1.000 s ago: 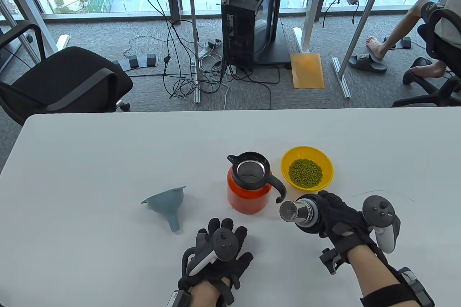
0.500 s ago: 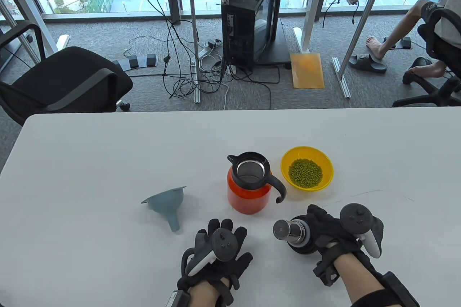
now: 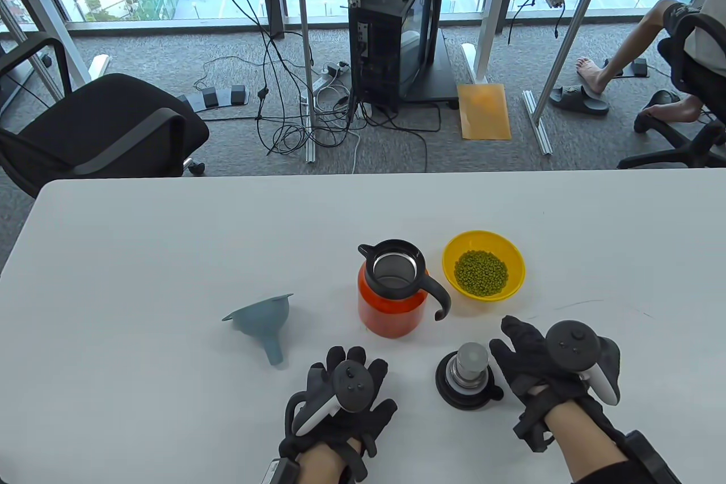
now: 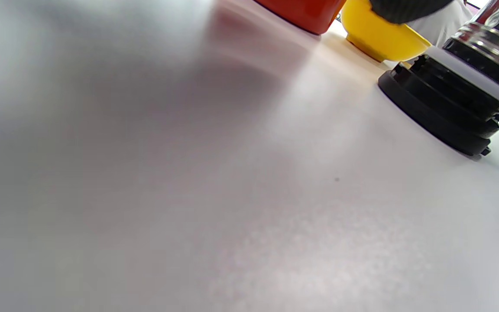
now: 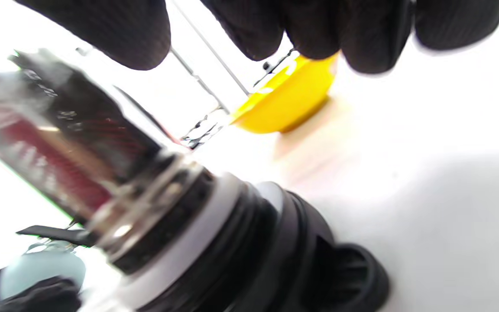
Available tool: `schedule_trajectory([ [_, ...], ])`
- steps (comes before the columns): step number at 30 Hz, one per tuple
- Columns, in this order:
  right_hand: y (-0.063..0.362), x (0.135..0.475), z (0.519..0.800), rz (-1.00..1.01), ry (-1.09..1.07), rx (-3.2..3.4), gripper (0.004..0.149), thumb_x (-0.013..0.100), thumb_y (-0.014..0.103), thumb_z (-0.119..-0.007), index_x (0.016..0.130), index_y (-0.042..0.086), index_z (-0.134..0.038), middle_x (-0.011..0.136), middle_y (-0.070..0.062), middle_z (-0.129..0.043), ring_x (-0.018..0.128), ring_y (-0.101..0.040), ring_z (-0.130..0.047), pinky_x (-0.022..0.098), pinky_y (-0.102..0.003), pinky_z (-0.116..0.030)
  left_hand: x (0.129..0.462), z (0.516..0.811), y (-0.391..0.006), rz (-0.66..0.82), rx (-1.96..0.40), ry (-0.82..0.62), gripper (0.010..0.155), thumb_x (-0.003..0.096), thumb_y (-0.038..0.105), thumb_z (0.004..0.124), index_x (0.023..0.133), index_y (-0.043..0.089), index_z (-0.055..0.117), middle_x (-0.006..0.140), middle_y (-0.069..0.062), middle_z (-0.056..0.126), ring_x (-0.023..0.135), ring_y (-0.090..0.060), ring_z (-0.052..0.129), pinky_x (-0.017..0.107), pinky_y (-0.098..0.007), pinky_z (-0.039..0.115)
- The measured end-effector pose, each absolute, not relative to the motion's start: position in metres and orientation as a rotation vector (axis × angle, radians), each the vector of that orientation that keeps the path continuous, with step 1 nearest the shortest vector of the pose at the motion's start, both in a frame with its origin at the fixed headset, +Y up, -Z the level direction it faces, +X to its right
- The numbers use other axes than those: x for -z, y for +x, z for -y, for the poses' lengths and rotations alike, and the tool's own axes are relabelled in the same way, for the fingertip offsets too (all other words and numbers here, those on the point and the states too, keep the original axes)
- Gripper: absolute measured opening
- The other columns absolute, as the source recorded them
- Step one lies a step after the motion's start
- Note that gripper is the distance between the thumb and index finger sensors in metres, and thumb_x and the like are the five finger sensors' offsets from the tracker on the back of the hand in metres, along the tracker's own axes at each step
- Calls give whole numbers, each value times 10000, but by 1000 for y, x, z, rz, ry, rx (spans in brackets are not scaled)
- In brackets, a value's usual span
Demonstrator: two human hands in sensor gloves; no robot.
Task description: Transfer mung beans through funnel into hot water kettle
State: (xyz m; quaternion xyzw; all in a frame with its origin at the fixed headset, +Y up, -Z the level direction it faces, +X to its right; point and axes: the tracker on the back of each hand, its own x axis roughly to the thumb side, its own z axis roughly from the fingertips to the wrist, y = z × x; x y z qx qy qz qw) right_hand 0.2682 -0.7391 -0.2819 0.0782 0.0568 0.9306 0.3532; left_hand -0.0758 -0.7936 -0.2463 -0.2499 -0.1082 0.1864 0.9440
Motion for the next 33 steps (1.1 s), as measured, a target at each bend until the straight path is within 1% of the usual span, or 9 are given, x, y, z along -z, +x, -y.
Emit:
schedule_trajectory([
  [2, 272, 275, 730, -147, 277, -2485, 776, 534, 451, -720, 1091, -27, -468, 1044, -379, -362, 901, -708, -355, 514, -841, -346, 246, 794, -76, 217, -381, -511, 782, 453, 642, 607, 1110, 402, 257, 1169, 35, 38, 1029, -302, -80, 698, -579, 13],
  [5, 278, 265, 725, -105, 393, -2637, 795, 536, 469, -723, 1122, 44, -393, 1077, -345, -290, 924, -684, -228, 529, -832, -257, 246, 794, -77, 215, -381, -514, 780, 455, 641, 607, 1110, 400, 259, 1169, 34, 37, 1028, -303, -80, 699, -578, 14],
  [8, 284, 257, 730, -75, 491, -2814, 835, 525, 483, -732, 1129, 63, -337, 1087, -323, -204, 934, -649, -116, 545, -820, -194, 245, 793, -76, 216, -375, -512, 778, 454, 642, 606, 1108, 404, 260, 1169, 39, 38, 1029, -301, -80, 698, -578, 12],
  [12, 295, 250, 753, -333, 508, -2996, 878, 533, 547, -683, 1132, 120, -204, 1082, -282, -55, 921, -604, 31, 551, -809, -112, 245, 793, -77, 214, -369, -513, 779, 455, 640, 608, 1110, 399, 262, 1169, 33, 39, 1029, -303, -80, 698, -578, 12],
  [18, 308, 242, 781, -289, 462, -2955, 880, 524, 553, -691, 1131, 125, -218, 1075, -275, -42, 909, -587, 65, 546, -803, -89, 244, 790, -77, 212, -365, -487, 777, 458, 635, 612, 1112, 396, 266, 1170, 35, 43, 1032, -297, -79, 704, -573, 13],
  [20, 314, 243, 778, -364, 415, -2958, 887, 531, 561, -680, 1132, 135, -188, 1073, -268, -11, 901, -578, 102, 545, -801, -64, 243, 790, -78, 208, -362, -487, 777, 453, 640, 608, 1109, 400, 268, 1170, 35, 42, 1029, -304, -79, 698, -579, 13],
  [23, 317, 243, 778, -250, 427, -2928, 883, 524, 558, -694, 1135, 128, -224, 1078, -273, -40, 903, -576, 91, 543, -801, -70, 242, 790, -78, 201, -336, -490, 773, 453, 640, 607, 1107, 403, 270, 1169, 34, 45, 1030, -304, -76, 697, -579, 12],
  [27, 317, 243, 779, -294, 435, -2895, 886, 529, 562, -685, 1135, 131, -203, 1076, -273, -24, 898, -573, 107, 543, -798, -58, 243, 783, -79, 181, -316, -480, 772, 451, 639, 609, 1106, 404, 275, 1169, 36, 46, 1030, -303, -76, 698, -578, 12],
  [33, 315, 244, 781, -283, 472, -2853, 885, 529, 561, -686, 1136, 126, -211, 1076, -282, -35, 900, -581, 94, 544, -800, -68, 251, 752, -88, 133, -274, -424, 754, 460, 611, 614, 1105, 410, 278, 1168, 40, 47, 1035, -302, -69, 707, -579, 22],
])
